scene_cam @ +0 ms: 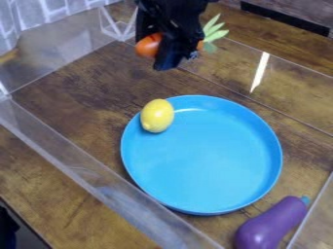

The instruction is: Move the carrot to the left side

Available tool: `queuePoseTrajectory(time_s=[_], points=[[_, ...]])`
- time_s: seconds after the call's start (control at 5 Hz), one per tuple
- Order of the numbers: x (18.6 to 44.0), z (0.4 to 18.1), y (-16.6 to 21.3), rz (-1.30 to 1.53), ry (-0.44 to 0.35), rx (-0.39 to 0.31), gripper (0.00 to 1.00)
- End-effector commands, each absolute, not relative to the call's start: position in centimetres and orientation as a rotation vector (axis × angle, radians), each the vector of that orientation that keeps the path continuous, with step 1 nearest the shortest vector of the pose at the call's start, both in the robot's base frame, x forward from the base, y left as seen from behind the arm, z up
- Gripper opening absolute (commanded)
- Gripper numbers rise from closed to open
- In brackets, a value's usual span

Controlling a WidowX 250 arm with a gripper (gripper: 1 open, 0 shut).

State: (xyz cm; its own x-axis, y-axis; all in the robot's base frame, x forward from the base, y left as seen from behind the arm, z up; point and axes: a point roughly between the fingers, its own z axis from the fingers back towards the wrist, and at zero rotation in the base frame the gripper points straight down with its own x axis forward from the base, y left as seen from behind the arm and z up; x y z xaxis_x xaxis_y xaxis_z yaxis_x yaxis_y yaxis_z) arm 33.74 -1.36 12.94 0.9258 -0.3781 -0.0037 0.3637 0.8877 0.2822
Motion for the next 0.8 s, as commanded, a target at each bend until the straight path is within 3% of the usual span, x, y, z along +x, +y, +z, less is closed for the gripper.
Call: queuePoseTrajectory(time_s=[0.0, 0.6], points=[[34.6, 14.8, -1.7, -0.386, -0.108, 0.296, 0.00], [35.3, 14.5, 0.0, -0.359, -0.082, 0.320, 0.00]])
